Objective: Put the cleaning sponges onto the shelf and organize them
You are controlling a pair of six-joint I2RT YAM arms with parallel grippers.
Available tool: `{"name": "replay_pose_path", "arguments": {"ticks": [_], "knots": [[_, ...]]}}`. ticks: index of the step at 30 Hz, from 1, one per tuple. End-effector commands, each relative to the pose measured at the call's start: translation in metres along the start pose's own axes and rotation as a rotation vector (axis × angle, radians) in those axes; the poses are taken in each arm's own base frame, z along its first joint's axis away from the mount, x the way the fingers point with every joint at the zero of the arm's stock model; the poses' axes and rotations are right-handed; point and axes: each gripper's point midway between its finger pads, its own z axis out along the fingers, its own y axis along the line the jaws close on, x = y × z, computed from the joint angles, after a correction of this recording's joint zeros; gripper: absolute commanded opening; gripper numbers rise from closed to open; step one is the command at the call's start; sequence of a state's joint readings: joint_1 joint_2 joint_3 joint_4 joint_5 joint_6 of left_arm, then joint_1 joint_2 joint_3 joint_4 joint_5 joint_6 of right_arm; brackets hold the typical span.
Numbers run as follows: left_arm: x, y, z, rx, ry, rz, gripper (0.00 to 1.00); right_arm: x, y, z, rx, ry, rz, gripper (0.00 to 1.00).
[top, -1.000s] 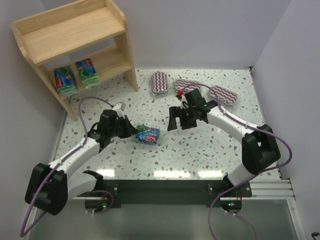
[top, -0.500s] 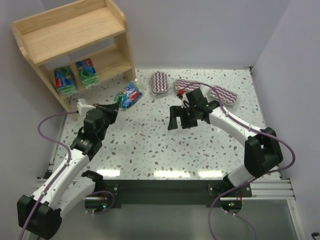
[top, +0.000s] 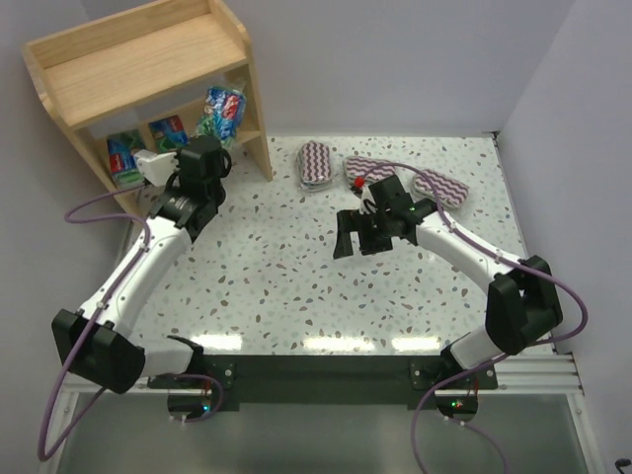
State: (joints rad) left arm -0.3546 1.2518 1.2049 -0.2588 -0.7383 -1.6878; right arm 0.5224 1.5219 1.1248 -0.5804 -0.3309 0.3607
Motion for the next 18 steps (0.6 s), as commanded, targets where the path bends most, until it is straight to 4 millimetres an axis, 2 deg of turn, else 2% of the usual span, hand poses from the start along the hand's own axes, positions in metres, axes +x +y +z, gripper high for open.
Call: {"name": "replay_pose_path", "arguments": {"ticks": [1, 10, 15, 18], "knots": [[-0.020, -0.006, 0.010, -0.041, -0.152, -0.042, 0.00, -0.008, 0.005, -0.015, -0.011, -0.037, -0.032, 0.92], [-0.018, 0.001, 0.040, -0.124, -0.259, -0.061, 0.00, -0.006, 0.009, -0.019, -0.034, -0.043, -0.034, 0.92], [-0.006, 0.005, 0.055, -0.152, -0.252, -0.062, 0.00, -0.006, 0.011, -0.020, -0.044, -0.044, -0.034, 0.92], [0.001, 0.010, 0.065, -0.158, -0.245, -0.072, 0.05, -0.006, 0.012, -0.022, -0.048, -0.050, -0.036, 0.92]]}}
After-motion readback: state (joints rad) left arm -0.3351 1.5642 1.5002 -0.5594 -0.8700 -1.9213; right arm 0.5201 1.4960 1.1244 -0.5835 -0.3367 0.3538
